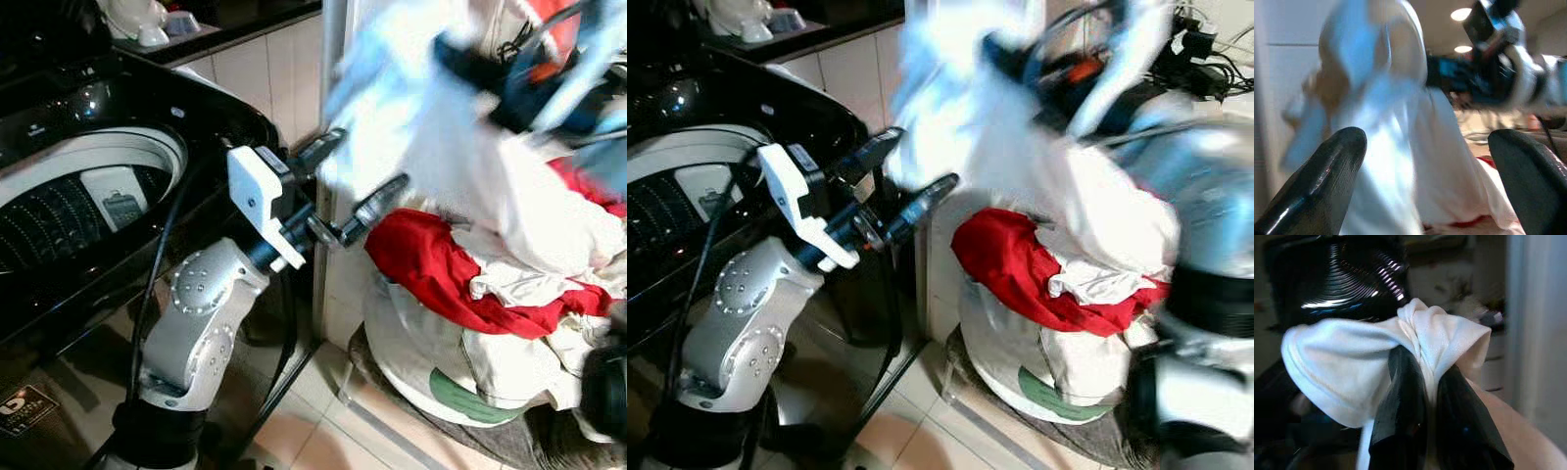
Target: Clothes washing
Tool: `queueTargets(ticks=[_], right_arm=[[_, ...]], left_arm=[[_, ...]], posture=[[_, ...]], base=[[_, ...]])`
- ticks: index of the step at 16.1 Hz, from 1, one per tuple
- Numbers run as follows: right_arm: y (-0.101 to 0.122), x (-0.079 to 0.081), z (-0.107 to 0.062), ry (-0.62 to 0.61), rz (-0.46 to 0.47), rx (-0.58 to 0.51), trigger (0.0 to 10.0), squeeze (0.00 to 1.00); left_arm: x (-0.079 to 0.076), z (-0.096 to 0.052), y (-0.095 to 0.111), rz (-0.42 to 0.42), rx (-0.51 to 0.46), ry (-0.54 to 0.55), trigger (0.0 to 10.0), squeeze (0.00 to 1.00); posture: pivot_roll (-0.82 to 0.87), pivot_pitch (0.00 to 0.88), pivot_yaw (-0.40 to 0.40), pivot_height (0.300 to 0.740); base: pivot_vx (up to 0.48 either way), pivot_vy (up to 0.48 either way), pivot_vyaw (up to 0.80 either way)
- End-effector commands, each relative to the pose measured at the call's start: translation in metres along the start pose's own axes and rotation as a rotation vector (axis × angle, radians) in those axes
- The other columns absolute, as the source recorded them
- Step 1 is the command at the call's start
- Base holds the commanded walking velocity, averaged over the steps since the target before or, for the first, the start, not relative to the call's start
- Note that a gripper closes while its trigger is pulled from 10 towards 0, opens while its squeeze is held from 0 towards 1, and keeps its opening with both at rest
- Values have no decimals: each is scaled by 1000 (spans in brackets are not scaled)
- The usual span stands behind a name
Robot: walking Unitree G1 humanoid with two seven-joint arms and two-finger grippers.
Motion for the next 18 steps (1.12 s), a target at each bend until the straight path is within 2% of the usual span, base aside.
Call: queueTargets(ticks=[1,2,3,4,8,11,13,14,15,18], right_arm=[[-7,13,3,41,9,24,0,0],[-16,19,6,68,25,47,0,0],[-26,28,6,109,26,81,0,0],[-30,34,6,138,35,93,0,0],[-23,45,7,187,100,45,0,0],[-15,59,7,261,167,-5,0,0],[-15,62,7,268,171,-2,0,0],[-16,63,7,265,171,2,0,0],[-17,63,7,258,172,7,0,0],[-19,64,7,253,174,11,0,0]], left_arm=[[14,2,4,65,-9,73,10000,1000],[22,2,5,97,-9,121,10000,1000],[26,3,5,114,-7,148,10000,388],[27,3,3,122,-1,156,10000,0],[23,1,-10,205,52,128,10000,0],[0,3,-21,71,57,42,10000,0],[-2,3,-21,47,43,40,10000,0],[0,3,-20,32,35,50,2588,0],[6,2,-19,17,27,72,0,0],[10,-1,-19,22,30,84,0,0]], posture=[[-71,0,-7,740],[-70,0,-9,740],[-70,0,-9,740],[-70,0,-9,740],[-75,0,0,740],[-76,0,2,740],[-79,0,3,740],[-80,0,3,740],[-79,0,3,740],[-78,0,4,740]], base=[[0,0,0],[0,0,0],[0,0,0],[0,0,0],[0,0,0],[0,0,0],[0,0,0],[0,0,0],[0,0,0],[0,0,0]])
Point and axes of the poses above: a point about 5 cm out from each wrist's last joint towards the gripper, its own z axis pointing out of the wrist towards the gripper, its own y axis along the axis of the wrist's last joint, x = y × z, the point moved 6 cm from there along z, pointing out of the wrist towards the gripper, and after that the axes turned 11 degrees about z, right-handed, at the moved point
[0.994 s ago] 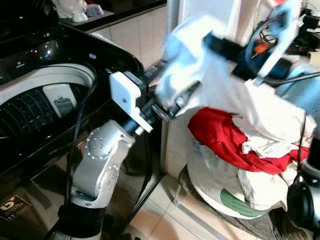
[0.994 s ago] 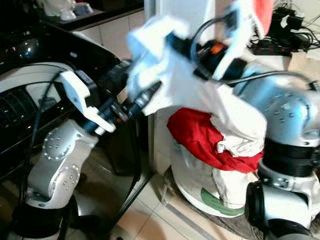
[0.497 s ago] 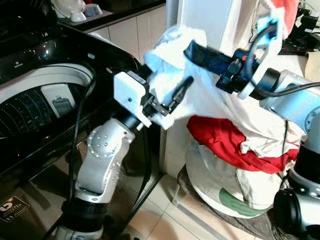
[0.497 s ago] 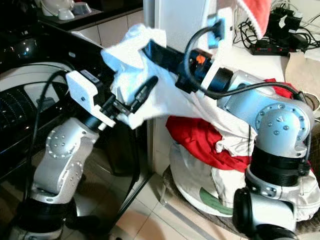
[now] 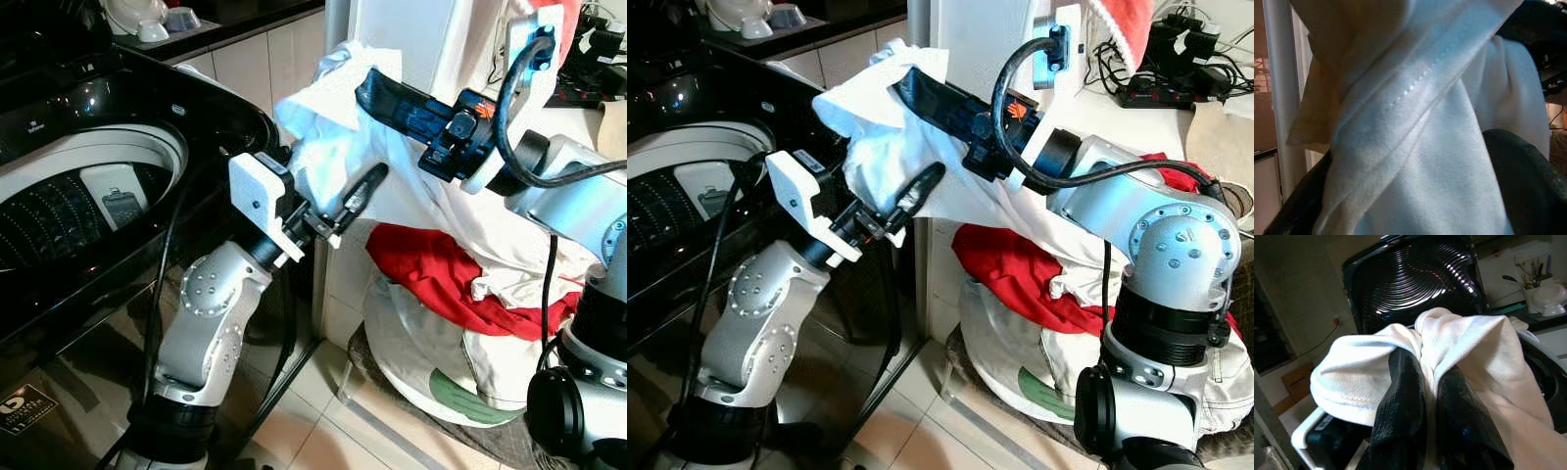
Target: Clothes washing
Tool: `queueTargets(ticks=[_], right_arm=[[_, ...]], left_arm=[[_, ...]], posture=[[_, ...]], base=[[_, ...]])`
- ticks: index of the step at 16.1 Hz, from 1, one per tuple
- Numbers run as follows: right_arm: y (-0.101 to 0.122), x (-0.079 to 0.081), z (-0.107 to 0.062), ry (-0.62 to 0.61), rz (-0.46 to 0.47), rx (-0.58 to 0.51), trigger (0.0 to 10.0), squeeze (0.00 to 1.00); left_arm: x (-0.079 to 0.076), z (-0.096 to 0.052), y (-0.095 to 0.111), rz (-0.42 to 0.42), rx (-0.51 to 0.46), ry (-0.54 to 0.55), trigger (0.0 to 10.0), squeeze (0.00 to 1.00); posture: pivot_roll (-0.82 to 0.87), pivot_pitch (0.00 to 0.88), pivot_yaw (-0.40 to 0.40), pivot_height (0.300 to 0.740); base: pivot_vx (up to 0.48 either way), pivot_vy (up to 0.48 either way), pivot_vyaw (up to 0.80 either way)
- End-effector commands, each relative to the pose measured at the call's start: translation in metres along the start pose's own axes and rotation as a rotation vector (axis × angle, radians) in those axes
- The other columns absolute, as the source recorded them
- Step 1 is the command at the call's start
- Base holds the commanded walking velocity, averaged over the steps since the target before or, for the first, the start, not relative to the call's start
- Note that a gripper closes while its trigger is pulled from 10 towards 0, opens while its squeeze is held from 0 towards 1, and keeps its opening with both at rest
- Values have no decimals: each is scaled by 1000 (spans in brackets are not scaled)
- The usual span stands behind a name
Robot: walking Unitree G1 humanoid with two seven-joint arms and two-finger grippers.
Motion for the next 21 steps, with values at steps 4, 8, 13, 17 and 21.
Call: queueTargets(ticks=[4,8,13,17,21], right_arm=[[4,7,0,9,-25,-3,0,0],[3,5,-1,-9,-28,1,0,0],[0,-1,-2,-41,-42,19,0,0],[-1,-5,-3,-65,-61,24,4667,0],[0,-7,-6,-76,-63,15,10000,1000]], left_arm=[[1,-1,0,-14,-8,-1,0,0],[2,-2,1,-18,-14,1,0,0],[7,-2,1,-12,-13,21,0,0],[15,-3,-1,9,-3,50,0,0],[25,-5,-4,32,12,99,0,0]], posture=[[-78,0,6,740],[-80,0,9,740],[-79,0,10,740],[-76,0,13,740],[-77,0,19,740]], base=[[0,0,0],[0,0,0],[0,0,0],[0,0,0],[0,0,0]])
Point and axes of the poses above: a point about 5 cm out from each wrist's last joint towards the gripper, its own z axis pointing out of the wrist towards the gripper, its own y axis along the axis of the wrist's last joint, x = y × z, the point moved 6 cm from there along z, pointing out of the wrist towards the gripper, and after that the axes turned 11 degrees about z, right-handed, at the moved point
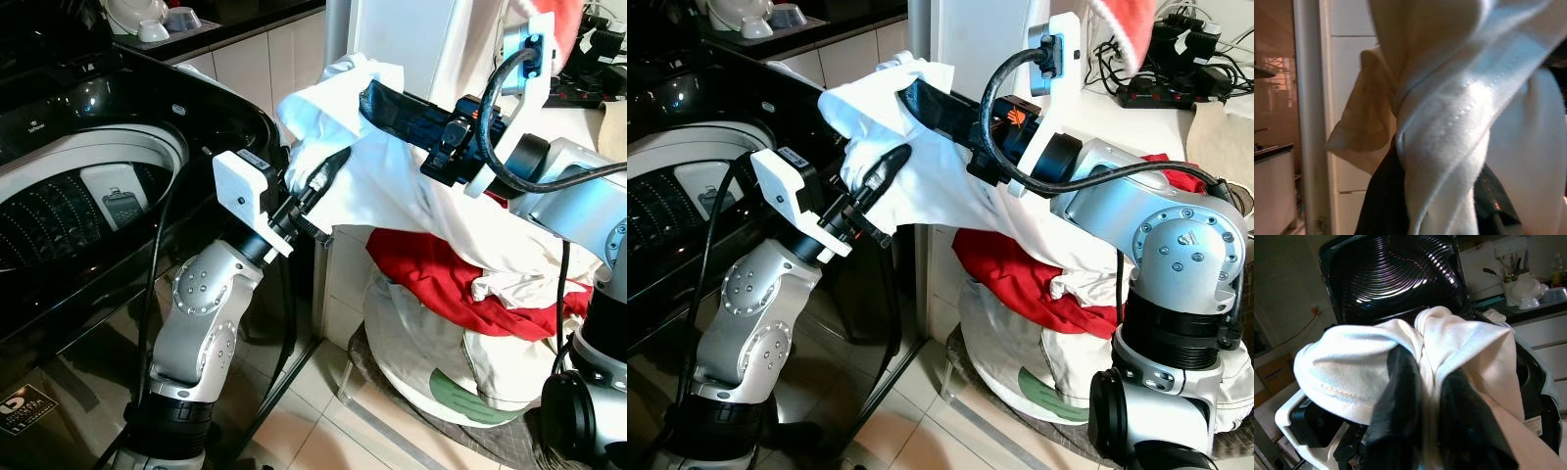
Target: Clothes washing
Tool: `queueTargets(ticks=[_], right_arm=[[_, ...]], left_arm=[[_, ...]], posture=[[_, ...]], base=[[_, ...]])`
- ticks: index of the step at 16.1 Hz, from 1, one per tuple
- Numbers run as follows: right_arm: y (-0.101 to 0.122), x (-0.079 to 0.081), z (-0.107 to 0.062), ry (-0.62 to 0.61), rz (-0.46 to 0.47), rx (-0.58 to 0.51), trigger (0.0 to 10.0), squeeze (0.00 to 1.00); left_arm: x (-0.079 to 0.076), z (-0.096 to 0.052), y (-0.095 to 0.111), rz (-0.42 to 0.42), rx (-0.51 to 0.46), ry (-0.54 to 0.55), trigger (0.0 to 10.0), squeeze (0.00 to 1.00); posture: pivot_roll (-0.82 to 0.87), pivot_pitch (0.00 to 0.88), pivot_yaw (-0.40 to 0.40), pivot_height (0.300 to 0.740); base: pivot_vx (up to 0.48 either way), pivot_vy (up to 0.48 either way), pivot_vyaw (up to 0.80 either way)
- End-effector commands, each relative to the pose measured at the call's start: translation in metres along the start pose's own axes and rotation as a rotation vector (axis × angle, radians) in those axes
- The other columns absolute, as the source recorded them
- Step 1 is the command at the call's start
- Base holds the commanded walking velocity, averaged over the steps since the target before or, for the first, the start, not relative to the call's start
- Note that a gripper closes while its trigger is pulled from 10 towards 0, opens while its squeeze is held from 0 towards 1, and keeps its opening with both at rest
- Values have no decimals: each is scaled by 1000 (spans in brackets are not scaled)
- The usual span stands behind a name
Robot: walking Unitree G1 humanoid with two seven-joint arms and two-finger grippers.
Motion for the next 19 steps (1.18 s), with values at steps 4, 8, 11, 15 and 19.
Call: queueTargets(ticks=[4,8,11,15,19], right_arm=[[4,-1,-7,-16,-35,-19,10000,1000],[4,-12,-16,-98,-105,-5,10000,0],[-5,-16,-31,-138,-251,96,10000,0],[-25,-9,-39,-96,-322,208,10000,0],[-29,-10,-33,-92,-348,207,10000,0]], left_arm=[[18,-3,-7,42,39,56,0,0],[26,-5,-15,62,78,80,0,0],[58,-3,-21,194,154,156,0,0],[204,26,70,855,194,465,0,0],[248,35,239,1492,-64,867,0,0]], posture=[[-79,0,25,740],[-87,0,38,740],[-90,0,44,740],[-76,0,30,740],[-73,0,49,740]], base=[[0,0,0],[0,0,0],[0,0,0],[0,0,0],[0,0,0]])
Point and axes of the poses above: a point about 5 cm out from each wrist's last joint towards the gripper, its own z axis pointing out of the wrist towards the gripper, its own y axis along the axis of the wrist's last joint, x = y × z, the point moved 6 cm from there along z, pointing out of the wrist towards the gripper, and after that the axes turned 11 degrees about z, right-handed, at the moved point
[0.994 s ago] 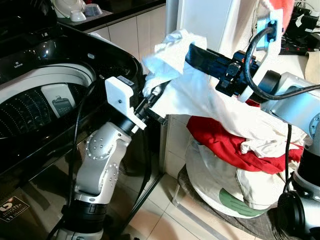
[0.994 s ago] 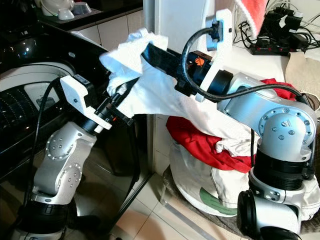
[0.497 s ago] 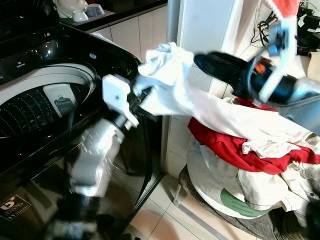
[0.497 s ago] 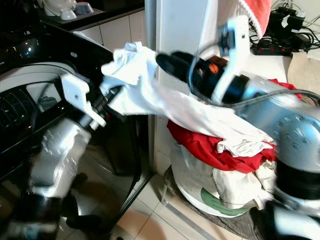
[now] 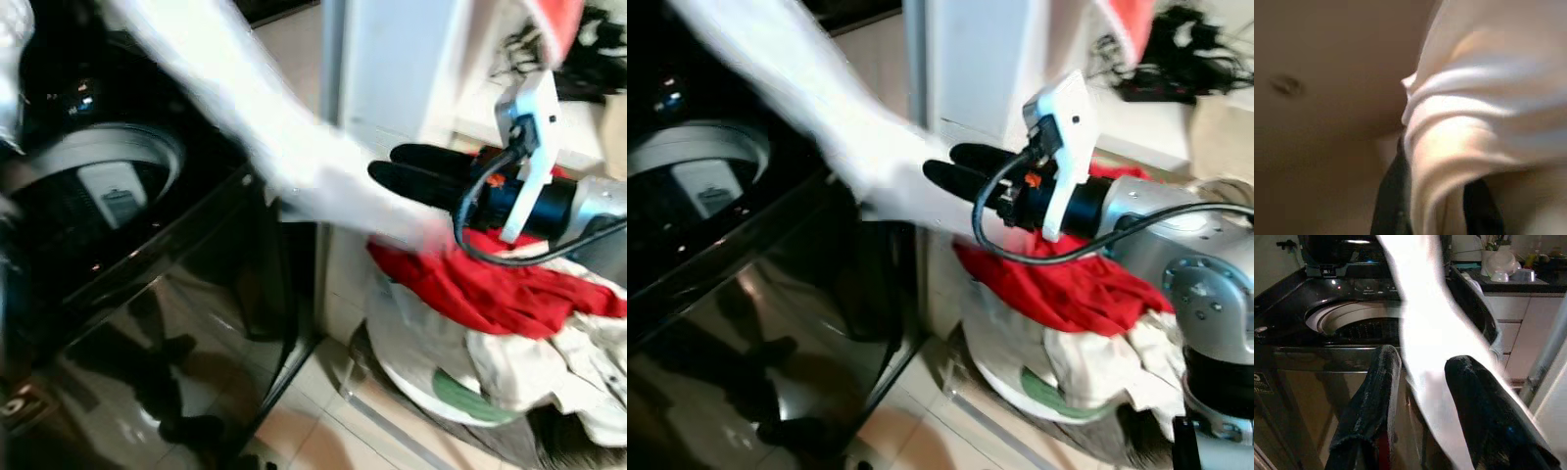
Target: Clothes washing
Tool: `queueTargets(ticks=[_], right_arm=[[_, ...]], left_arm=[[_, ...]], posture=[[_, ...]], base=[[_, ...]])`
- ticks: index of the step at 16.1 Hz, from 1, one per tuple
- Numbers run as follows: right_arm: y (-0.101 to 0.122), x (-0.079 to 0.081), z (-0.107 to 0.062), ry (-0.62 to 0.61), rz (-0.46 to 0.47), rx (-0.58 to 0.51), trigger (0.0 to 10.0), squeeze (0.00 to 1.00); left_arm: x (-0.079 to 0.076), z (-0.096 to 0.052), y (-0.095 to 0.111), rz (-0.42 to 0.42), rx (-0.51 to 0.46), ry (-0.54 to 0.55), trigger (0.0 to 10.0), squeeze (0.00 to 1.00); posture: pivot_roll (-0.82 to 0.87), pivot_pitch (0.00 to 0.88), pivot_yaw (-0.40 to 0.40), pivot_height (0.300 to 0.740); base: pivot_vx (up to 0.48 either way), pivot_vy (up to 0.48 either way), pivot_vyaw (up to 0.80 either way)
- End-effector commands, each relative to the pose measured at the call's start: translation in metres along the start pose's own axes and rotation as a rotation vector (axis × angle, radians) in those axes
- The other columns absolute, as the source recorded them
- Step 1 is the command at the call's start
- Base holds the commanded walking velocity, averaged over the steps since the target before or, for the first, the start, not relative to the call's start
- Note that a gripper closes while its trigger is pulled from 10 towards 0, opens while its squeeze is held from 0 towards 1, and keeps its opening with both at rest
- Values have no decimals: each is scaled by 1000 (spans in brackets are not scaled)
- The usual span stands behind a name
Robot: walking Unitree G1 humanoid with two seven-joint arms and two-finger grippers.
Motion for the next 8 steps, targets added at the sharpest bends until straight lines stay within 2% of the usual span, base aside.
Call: queueTargets(ticks=[1,3,4,5,6,7,8], right_arm=[[1,4,1,16,-21,-6,10000,0],[-3,6,2,17,-25,2,10000,0],[-7,7,2,18,-26,13,10000,0],[-9,7,3,18,-29,18,10000,0],[-9,7,3,18,-29,18,10000,0],[-11,7,5,19,-32,26,10000,0],[-14,8,7,22,-35,37,10000,0]], left_arm=[[1,4,3,92,-28,12,0,0],[-18,2,-3,123,-17,-62,0,0],[-60,-21,-18,169,12,-193,0,0],[-88,-39,-30,212,47,-312,0,0],[-88,-39,-30,212,47,-312,0,0],[-120,-65,-49,240,130,-495,0,0],[-151,-106,-75,244,256,-680,0,0]], posture=[[-76,0,53,740],[-78,0,55,740],[-80,0,55,740],[-81,0,53,740],[-81,0,53,740],[-83,0,53,740],[-83,0,53,740]], base=[[0,0,0],[0,0,0],[0,0,0],[0,0,0],[0,0,0],[0,0,0],[0,0,0]])
Point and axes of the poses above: a point about 5 cm out from each wrist's last joint towards the gripper, its own z axis pointing out of the wrist towards the gripper, its own y axis along the axis of the wrist's last joint, x = y × z, the point moved 6 cm from there along z, pointing out of the wrist towards the gripper, and after that the axes turned 11 degrees about z, right-handed, at the moved point
